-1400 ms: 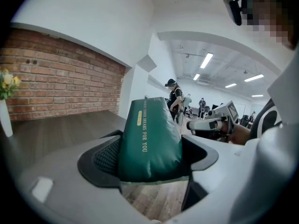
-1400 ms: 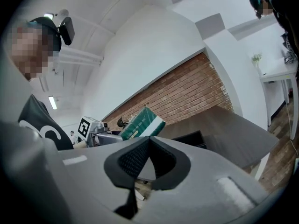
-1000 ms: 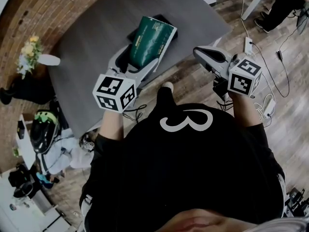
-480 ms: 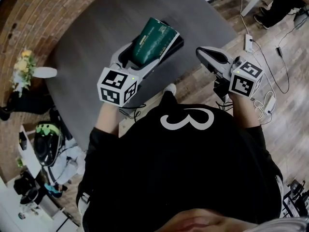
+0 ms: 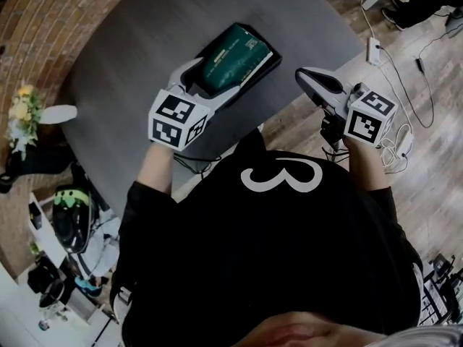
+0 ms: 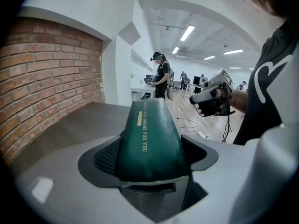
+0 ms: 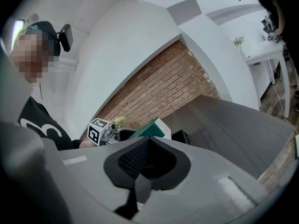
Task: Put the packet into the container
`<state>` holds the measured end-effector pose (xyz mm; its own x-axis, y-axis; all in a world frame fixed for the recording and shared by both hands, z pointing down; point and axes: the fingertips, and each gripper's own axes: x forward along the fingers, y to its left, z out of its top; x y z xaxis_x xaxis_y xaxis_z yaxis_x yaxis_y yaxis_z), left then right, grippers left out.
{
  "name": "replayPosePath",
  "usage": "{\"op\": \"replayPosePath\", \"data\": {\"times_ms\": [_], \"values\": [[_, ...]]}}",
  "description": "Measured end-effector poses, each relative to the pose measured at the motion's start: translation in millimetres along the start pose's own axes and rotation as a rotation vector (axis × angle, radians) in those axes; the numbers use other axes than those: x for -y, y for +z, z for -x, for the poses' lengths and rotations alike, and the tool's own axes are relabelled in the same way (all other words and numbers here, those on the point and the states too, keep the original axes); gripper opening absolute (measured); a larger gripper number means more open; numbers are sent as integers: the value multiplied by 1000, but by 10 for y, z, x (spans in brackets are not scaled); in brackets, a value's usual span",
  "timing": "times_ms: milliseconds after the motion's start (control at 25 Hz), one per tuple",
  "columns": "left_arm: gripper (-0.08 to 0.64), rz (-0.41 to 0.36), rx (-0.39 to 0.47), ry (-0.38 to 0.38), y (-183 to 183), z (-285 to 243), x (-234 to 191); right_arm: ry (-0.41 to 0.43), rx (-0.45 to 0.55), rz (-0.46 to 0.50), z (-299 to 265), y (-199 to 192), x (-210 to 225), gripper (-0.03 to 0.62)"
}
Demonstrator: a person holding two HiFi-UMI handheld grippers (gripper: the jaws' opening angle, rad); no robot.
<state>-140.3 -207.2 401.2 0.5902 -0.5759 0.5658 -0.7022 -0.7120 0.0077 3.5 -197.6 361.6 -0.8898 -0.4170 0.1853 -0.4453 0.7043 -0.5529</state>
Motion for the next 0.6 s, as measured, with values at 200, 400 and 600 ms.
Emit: {"op": "replayPosePath", "data": {"times_ms": [200, 400, 600], "values": [[423, -35, -53, -20, -147, -160, -20, -18, -10, -53, 4, -105, 107, 2], [425, -42, -78, -52, -242, -286, -56, -45, -11, -76, 22, -175, 183, 2], [425, -27, -120, -75, -356, -407, -80, -65, -18, -94, 39, -223, 230, 2]]}}
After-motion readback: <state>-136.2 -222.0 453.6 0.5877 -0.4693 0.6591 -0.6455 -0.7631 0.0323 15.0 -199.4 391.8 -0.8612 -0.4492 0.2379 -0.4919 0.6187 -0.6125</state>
